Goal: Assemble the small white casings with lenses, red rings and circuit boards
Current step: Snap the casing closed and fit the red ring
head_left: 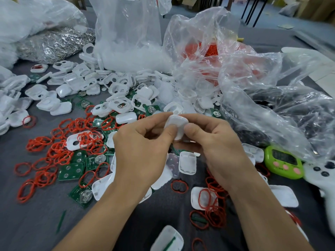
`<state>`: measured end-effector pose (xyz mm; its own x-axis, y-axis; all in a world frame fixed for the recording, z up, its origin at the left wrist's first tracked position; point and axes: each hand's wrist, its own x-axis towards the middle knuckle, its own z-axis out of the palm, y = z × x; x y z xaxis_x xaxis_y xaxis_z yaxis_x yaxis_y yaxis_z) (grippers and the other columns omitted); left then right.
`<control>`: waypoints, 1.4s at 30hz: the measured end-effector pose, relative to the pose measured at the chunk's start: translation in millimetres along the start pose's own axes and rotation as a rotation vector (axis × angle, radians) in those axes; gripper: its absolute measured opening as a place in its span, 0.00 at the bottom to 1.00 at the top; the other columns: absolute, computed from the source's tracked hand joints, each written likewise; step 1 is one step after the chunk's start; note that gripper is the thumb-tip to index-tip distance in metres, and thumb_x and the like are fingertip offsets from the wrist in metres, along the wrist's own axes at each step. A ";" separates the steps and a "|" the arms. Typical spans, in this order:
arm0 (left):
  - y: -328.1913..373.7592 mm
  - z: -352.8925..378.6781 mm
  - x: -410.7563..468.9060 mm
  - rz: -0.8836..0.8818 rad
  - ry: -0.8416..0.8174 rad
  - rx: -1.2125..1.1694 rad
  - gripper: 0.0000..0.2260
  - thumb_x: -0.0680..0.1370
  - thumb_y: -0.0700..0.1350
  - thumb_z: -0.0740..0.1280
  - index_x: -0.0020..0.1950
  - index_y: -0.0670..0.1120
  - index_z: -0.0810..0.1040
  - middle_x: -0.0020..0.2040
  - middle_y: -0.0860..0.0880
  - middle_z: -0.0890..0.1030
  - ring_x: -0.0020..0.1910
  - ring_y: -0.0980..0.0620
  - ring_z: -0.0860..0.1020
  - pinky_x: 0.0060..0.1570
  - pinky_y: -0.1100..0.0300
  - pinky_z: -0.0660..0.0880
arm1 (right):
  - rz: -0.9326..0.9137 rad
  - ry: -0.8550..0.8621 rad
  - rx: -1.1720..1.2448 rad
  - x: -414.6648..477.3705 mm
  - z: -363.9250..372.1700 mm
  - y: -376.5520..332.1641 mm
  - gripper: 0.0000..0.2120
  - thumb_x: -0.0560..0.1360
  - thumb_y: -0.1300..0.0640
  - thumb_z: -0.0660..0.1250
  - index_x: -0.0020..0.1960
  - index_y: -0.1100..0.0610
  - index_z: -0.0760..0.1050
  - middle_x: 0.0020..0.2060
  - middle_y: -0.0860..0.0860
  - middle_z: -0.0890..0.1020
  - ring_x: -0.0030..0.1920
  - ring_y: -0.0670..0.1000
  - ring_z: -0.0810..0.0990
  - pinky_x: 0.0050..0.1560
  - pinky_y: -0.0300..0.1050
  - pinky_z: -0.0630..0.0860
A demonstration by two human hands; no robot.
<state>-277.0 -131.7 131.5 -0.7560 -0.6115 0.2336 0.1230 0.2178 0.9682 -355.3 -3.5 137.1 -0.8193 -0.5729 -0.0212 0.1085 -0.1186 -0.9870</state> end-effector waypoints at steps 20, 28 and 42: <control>-0.4 -6.5 5.0 0.056 -0.012 0.141 0.17 0.73 0.48 0.76 0.46 0.74 0.81 0.34 0.59 0.85 0.36 0.52 0.85 0.37 0.54 0.81 | -0.176 0.130 -0.410 -7.0 10.9 10.1 0.14 0.79 0.61 0.66 0.55 0.49 0.87 0.41 0.48 0.88 0.39 0.54 0.87 0.43 0.51 0.86; -3.5 -2.2 4.9 -0.027 0.031 0.060 0.07 0.76 0.49 0.76 0.44 0.64 0.87 0.35 0.57 0.86 0.36 0.53 0.85 0.42 0.48 0.84 | -0.072 0.078 -0.319 -3.0 9.3 4.7 0.14 0.71 0.64 0.69 0.51 0.49 0.85 0.38 0.50 0.87 0.37 0.50 0.85 0.43 0.48 0.84; -2.3 -12.0 16.7 -0.280 -0.197 -0.210 0.12 0.73 0.31 0.75 0.45 0.49 0.89 0.36 0.42 0.86 0.29 0.51 0.82 0.32 0.64 0.79 | 0.002 0.099 -0.196 -5.9 -0.6 -6.6 0.17 0.72 0.72 0.74 0.52 0.52 0.87 0.35 0.57 0.87 0.31 0.54 0.85 0.37 0.43 0.83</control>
<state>-282.2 -151.6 134.3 -0.8851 -0.4634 -0.0433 0.0085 -0.1091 0.9940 -351.5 1.2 143.6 -0.8717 -0.4892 -0.0290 0.0066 0.0475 -0.9988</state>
